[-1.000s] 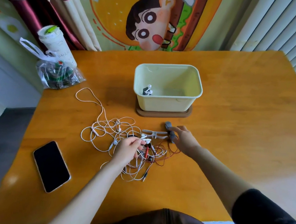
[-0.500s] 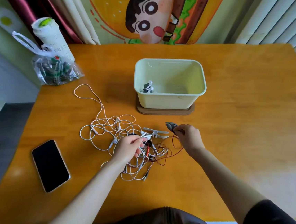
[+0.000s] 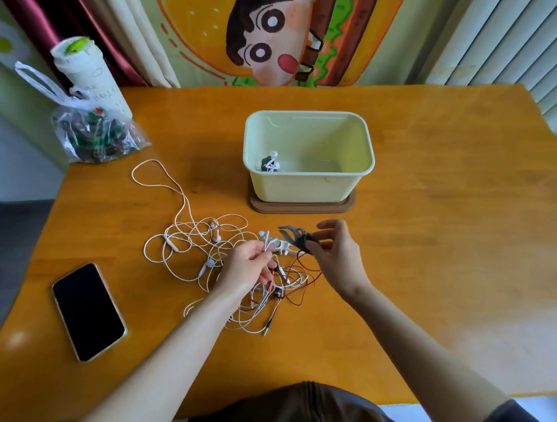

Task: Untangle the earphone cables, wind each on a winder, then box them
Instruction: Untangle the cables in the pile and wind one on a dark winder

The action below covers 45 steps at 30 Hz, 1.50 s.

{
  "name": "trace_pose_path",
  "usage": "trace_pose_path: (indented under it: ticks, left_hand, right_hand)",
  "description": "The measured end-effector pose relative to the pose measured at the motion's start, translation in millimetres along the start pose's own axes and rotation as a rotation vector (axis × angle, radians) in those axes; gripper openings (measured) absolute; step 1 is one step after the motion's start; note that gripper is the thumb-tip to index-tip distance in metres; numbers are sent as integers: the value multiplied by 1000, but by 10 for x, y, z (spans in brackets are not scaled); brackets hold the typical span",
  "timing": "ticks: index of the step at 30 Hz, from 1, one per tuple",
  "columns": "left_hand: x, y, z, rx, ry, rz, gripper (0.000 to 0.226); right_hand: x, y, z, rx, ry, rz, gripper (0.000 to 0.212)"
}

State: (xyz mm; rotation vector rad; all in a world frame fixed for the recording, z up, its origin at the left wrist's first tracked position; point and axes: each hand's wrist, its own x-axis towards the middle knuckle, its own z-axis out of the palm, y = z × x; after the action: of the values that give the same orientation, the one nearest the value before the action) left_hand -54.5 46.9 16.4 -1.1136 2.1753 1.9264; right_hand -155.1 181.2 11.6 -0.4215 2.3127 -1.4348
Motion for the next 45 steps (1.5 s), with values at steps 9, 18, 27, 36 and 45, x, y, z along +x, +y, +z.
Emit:
trace_pose_path:
  ticks: [9, 18, 27, 36, 45]
  left_hand:
    - [-80, 187, 85, -95, -105, 65, 11]
    - [-81, 217, 67, -50, 30, 64, 27]
    - [-106, 171, 70, -66, 120, 105, 8]
    - [-108, 157, 43, -126, 14, 88, 29]
    - [-160, 242, 68, -76, 24, 120, 30]
  right_hand:
    - [-47, -124, -66, 283, -44, -39, 24]
    - [-121, -107, -89, -61, -250, -81, 25]
    - [-163, -70, -86, -383, -209, -149, 39]
    - [-151, -201, -101, -244, -238, -170, 20]
    - [-134, -270, -58, -54, -195, -179, 18]
